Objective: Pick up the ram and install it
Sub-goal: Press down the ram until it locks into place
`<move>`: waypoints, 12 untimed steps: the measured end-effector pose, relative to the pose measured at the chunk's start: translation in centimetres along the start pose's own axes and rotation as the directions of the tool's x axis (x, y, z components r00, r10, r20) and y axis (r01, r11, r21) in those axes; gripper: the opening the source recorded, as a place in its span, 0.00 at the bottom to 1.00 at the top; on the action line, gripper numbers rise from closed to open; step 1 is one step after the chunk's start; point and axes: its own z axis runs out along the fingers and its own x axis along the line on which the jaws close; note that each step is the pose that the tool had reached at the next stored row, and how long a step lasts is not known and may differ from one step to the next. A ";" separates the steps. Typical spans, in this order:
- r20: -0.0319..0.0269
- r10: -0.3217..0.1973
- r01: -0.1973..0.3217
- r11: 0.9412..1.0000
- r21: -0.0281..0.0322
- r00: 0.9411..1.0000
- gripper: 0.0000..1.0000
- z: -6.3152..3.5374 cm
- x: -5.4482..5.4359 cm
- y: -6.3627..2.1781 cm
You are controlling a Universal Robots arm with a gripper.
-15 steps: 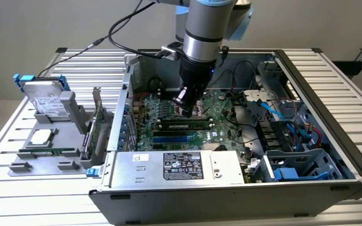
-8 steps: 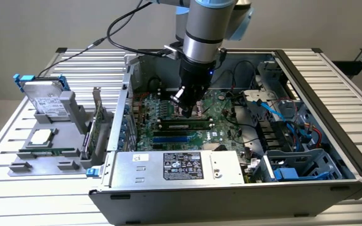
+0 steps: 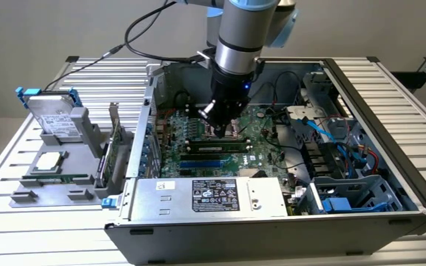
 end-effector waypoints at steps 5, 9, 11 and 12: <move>0.004 0.080 -0.080 0.997 -0.008 0.997 0.10 0.00 0.0 0.00; 0.007 0.141 -0.140 0.990 -0.015 0.990 0.10 0.00 0.0 0.00; 0.008 0.167 -0.167 0.986 -0.017 0.986 0.10 0.00 0.0 0.00; 0.008 0.178 -0.178 0.984 -0.019 0.984 0.10 -0.01 0.0 0.00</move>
